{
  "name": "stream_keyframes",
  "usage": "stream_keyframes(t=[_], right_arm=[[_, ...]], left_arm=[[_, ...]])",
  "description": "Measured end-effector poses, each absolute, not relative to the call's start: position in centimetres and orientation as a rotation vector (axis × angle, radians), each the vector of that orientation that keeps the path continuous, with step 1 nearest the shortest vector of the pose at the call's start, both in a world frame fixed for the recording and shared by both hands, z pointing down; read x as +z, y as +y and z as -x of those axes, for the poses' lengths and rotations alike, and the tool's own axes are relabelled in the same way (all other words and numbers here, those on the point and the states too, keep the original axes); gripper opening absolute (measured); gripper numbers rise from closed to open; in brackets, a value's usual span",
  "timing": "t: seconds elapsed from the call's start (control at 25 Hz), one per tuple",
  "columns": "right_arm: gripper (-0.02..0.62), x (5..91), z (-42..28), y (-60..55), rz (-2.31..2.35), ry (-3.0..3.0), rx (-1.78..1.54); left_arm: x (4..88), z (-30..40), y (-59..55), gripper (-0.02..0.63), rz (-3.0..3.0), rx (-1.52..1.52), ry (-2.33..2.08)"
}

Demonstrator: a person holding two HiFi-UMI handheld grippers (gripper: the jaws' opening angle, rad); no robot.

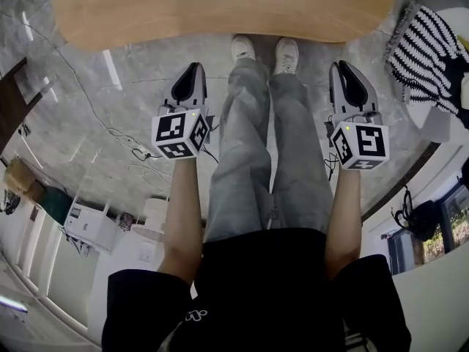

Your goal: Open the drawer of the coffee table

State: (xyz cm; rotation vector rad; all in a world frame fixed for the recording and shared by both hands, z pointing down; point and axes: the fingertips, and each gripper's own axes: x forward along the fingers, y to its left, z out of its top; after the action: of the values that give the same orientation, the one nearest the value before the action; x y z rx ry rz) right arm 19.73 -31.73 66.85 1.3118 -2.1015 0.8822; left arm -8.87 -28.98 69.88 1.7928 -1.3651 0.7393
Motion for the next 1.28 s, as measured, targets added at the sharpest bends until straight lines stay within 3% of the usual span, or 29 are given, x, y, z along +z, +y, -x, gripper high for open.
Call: stream_keyframes(t=[0.04,0.12,0.16,0.24,0.32,0.48,0.92,1.28], right_arm=[[0.019,67.8,-20.0,-31.4,-1.291,-2.091,0.88],[0.13,69.8,-20.7,-30.7,-1.245,-2.069,0.884],[0.144,70.9,-21.1,-30.4,-1.224,-2.052,0.881],[0.144,73.0,-21.9,-29.9,-1.185,-2.013,0.86],[0.146,75.1,-22.7,-29.9,-1.146,-1.981,0.829],[0.147,78.6,-24.6,-29.8,-1.068,-1.916,0.754],[0.155,83.6,-26.2,-30.6,-0.954,-1.859,0.702],[0.169,85.1,-25.9,-31.8,-0.811,-1.905,0.698]], left_arm=[[70.9,9.0,-28.9,0.011,-1.783,0.743,-1.359],[73.0,9.2,-28.5,0.011,-1.741,0.741,-1.359],[74.0,9.4,-28.2,0.012,-1.716,0.741,-1.362],[75.6,9.9,-27.8,0.032,-1.689,0.753,-1.364],[77.1,10.2,-27.8,0.098,-1.703,0.8,-1.35],[80.0,10.7,-28.4,0.122,-1.766,0.93,-1.3],[84.9,12.4,-31.0,0.171,-1.839,1.047,-1.225],[85.8,11.6,-32.9,0.173,-1.875,1.021,-1.183]])
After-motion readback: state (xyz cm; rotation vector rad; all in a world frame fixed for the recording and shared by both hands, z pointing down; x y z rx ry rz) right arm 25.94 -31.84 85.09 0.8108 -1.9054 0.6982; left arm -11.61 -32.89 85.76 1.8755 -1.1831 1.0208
